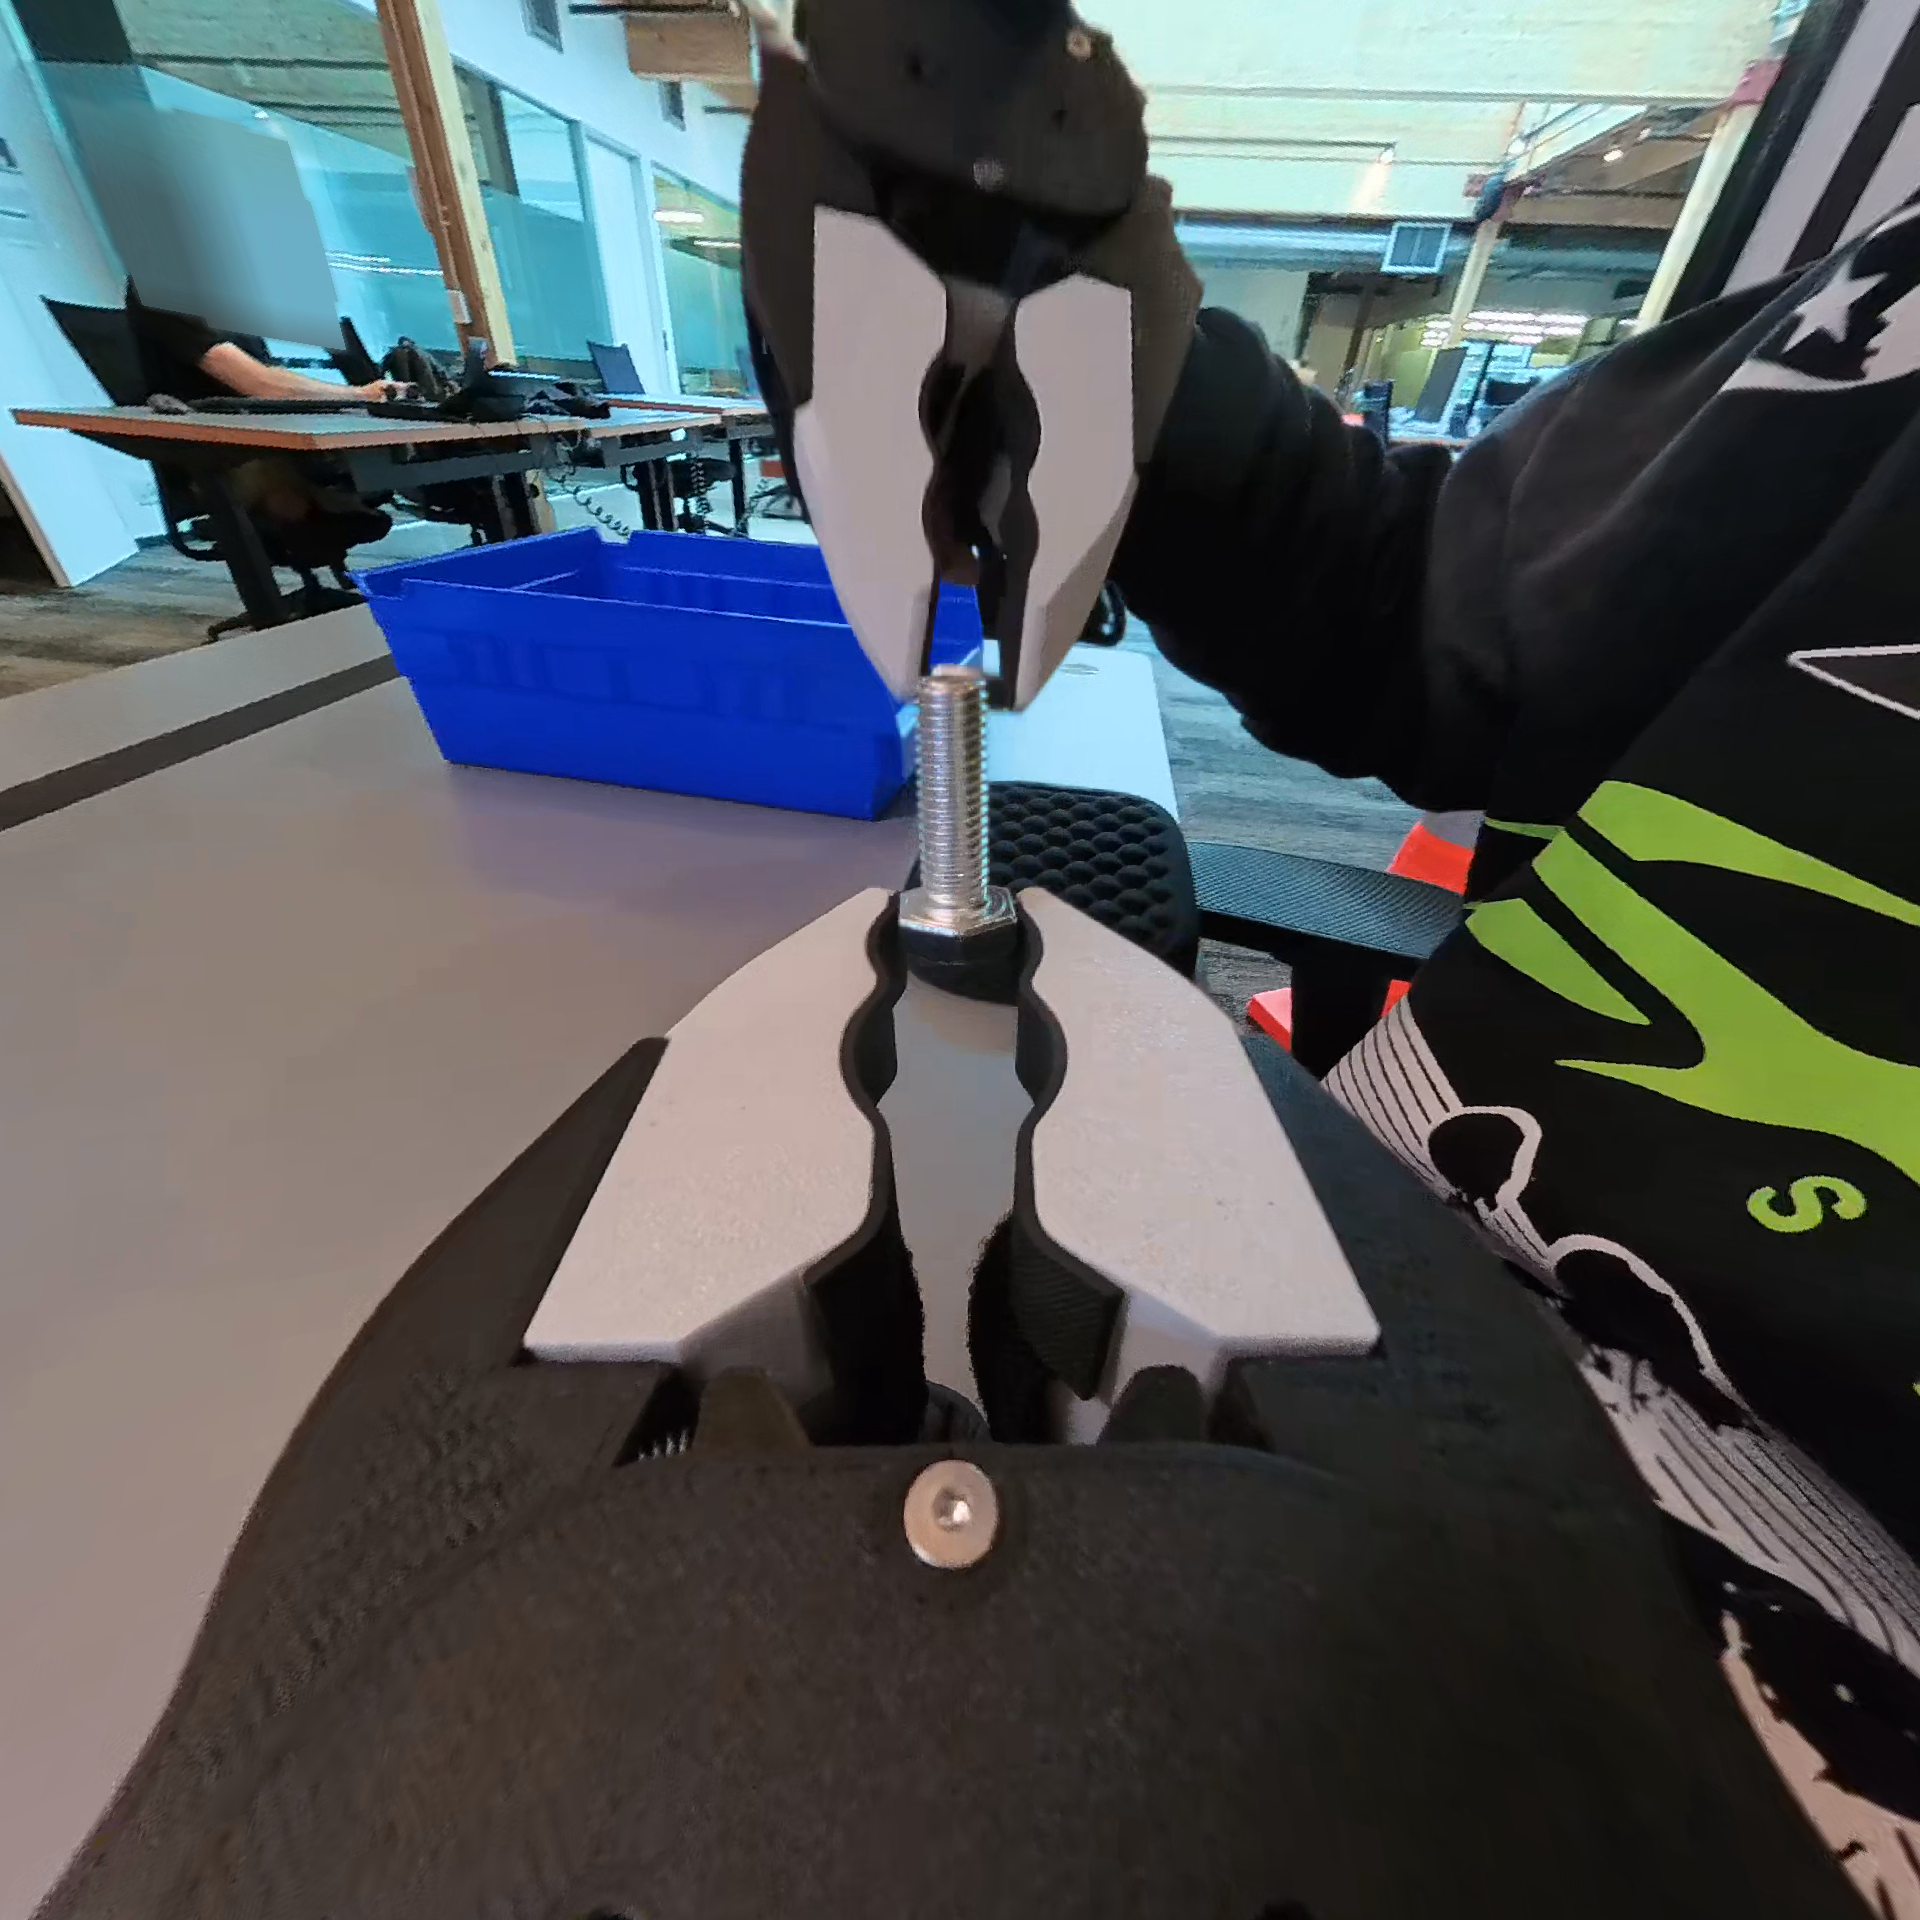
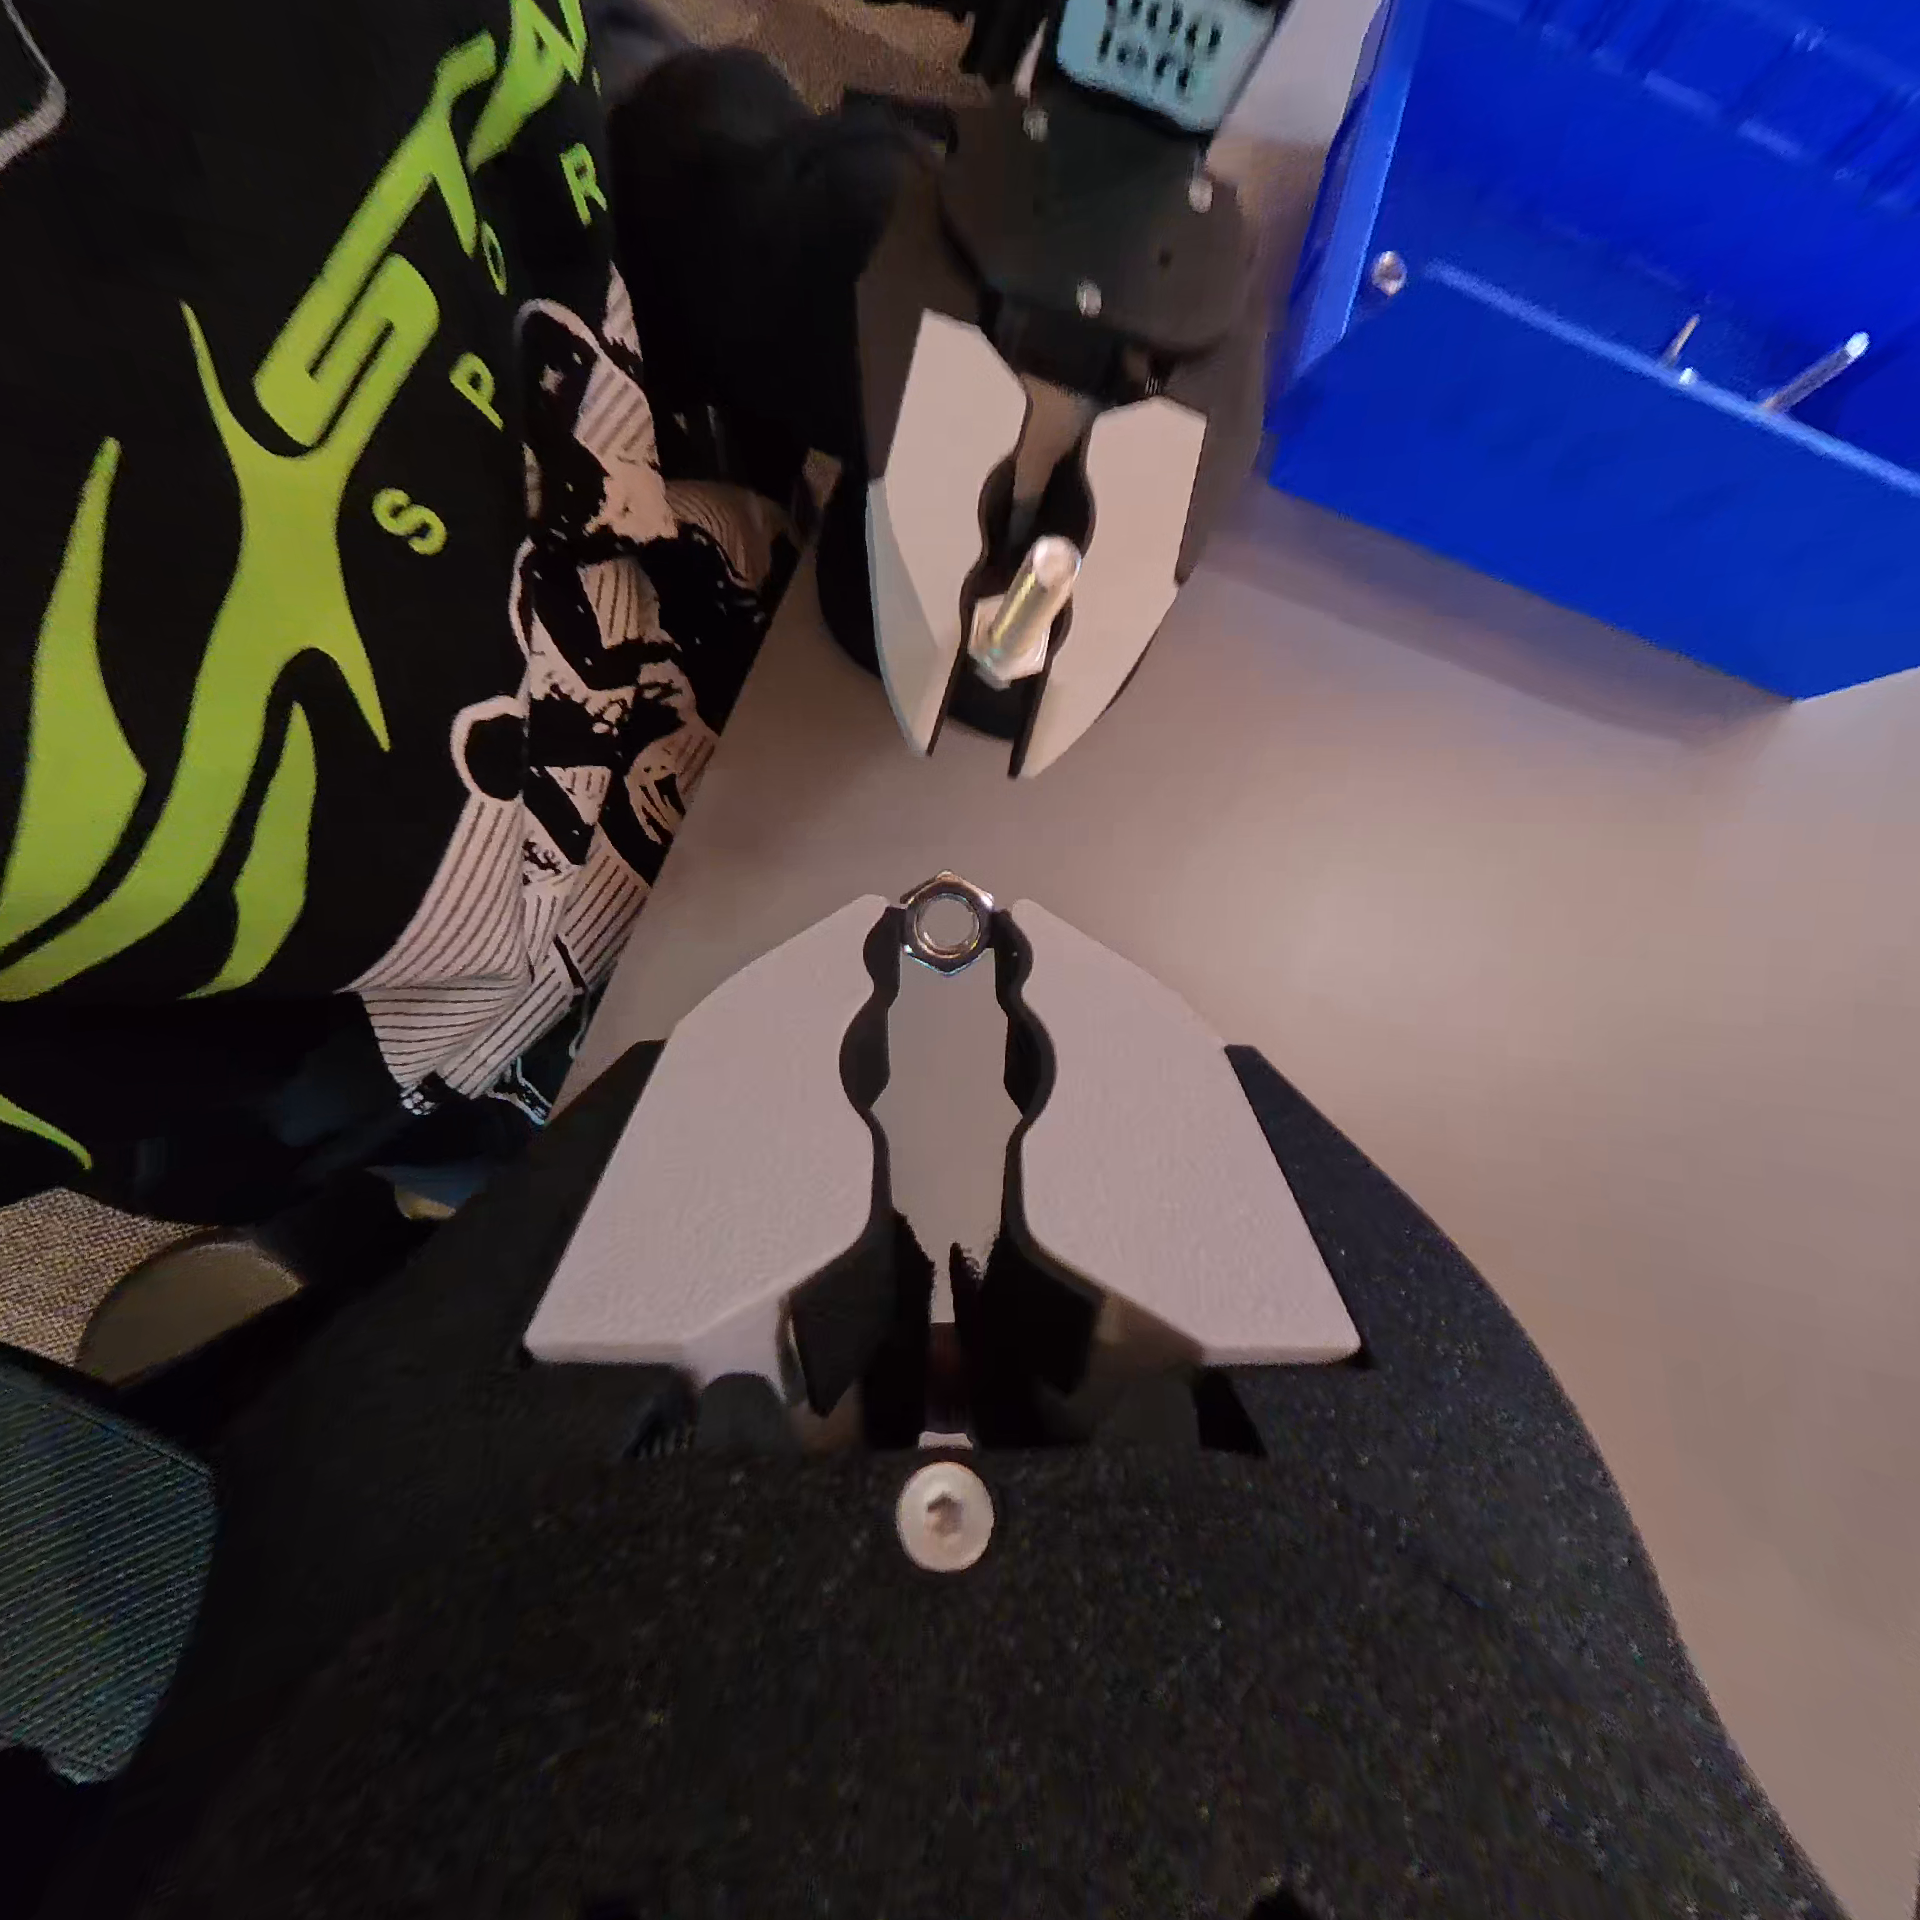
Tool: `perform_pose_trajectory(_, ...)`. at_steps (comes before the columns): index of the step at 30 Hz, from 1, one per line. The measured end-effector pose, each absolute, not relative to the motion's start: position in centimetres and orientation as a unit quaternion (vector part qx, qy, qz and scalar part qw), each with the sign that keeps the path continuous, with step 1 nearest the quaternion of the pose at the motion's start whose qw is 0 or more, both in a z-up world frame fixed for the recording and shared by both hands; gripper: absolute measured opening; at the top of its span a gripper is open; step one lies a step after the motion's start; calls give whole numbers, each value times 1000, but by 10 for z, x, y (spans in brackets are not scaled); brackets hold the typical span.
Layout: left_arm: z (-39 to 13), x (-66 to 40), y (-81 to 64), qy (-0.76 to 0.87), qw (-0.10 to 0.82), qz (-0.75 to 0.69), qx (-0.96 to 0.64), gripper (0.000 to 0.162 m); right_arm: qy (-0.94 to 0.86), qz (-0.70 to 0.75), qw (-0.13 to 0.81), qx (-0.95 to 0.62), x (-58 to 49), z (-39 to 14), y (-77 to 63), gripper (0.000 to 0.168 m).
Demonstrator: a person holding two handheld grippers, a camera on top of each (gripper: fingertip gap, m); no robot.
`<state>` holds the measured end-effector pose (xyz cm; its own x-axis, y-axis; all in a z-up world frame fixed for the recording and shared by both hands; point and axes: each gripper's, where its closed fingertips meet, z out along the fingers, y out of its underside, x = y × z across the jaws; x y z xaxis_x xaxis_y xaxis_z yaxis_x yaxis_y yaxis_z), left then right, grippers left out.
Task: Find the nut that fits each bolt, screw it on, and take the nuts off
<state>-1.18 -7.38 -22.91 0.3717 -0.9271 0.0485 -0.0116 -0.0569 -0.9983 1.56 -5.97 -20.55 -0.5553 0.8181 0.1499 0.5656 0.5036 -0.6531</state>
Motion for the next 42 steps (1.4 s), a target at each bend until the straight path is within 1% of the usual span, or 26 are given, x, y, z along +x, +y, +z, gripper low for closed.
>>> perform_pose_trajectory(5, -232, -10, -76, 392, 556, -423, -599, 19, -841, 291, 239, -388, 13, -182, -70, 18)
perform_pose_trajectory(13, -242, -3, -82, 418, 520, -436, -604, 19, -874, 287, 232, -316, -4, -169, -82, 18)
perform_pose_trajectory(23, -250, 2, -90, 450, 499, -432, -601, 18, -919, 247, 142, -271, -21, -197, -91, 18)
perform_pose_trajectory(36, -246, 0, -89, 443, 513, -432, -594, 18, -927, 244, 122, -256, -27, -203, -94, 18)
perform_pose_trajectory(42, -242, -5, -74, 402, 550, -393, -618, 18, -916, 226, 120, -309, -34, -200, -83, 18)
